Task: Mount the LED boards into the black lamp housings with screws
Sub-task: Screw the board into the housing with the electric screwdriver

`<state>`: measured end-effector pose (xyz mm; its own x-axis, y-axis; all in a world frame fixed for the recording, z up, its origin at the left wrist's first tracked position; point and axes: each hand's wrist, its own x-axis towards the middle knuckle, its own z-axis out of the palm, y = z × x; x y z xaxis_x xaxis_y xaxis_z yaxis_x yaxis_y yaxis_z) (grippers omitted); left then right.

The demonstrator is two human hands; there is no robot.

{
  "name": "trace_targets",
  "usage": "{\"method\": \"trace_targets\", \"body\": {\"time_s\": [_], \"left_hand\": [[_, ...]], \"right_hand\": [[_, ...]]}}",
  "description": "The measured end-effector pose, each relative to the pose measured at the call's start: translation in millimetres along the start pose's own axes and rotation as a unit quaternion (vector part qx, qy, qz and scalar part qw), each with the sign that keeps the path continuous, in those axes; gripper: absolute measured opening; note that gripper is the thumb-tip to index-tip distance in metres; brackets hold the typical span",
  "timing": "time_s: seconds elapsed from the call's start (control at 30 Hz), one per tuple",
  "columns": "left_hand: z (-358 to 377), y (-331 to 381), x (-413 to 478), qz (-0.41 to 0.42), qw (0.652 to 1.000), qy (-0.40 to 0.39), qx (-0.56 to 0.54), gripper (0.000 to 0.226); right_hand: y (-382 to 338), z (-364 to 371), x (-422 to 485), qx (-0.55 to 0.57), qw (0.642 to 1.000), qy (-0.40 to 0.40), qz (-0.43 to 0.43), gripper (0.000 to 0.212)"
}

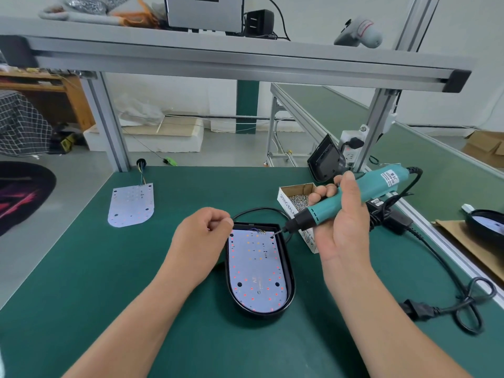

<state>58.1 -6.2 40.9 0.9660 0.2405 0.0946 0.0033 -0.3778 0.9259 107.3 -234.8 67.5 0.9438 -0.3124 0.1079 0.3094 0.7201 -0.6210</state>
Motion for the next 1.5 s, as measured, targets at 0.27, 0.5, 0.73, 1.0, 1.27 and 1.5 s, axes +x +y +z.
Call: {"method": "trace_targets", "body": {"time_s": [0.27,0.5,0.73,1.0,1.27,1.5], "left_hand": [[4,-12,1,-0.018,0.992,-0.045,0.117,0.064],[10,-16,4,-0.013,0.989,-0.081,0.123,0.058],[11,-21,5,-0.016,0.991,-0.082,0.109,0.049],[15,-27,10,-0.029,0.993,-0.087,0.072,0.044],[18,-24,12,-0.053,0.994,-0.090,0.044,0.040],[19,-23,11,-0.059,0.993,-0.087,0.046,0.042]], "right_hand": [[13,-9,9,-0.075,0.997,-0.011,-0.035,0.025],[16,-11,11,-0.107,0.993,-0.026,-0.050,0.020],[16,-10,9,-0.130,0.988,-0.060,-0.054,0.021],[15,-4,5,-0.191,0.957,-0.210,-0.062,0.019],[20,5,4,-0.229,0.939,-0.257,-0.013,0.028],[17,4,2,-0.206,0.941,-0.269,-0.002,0.038]]}}
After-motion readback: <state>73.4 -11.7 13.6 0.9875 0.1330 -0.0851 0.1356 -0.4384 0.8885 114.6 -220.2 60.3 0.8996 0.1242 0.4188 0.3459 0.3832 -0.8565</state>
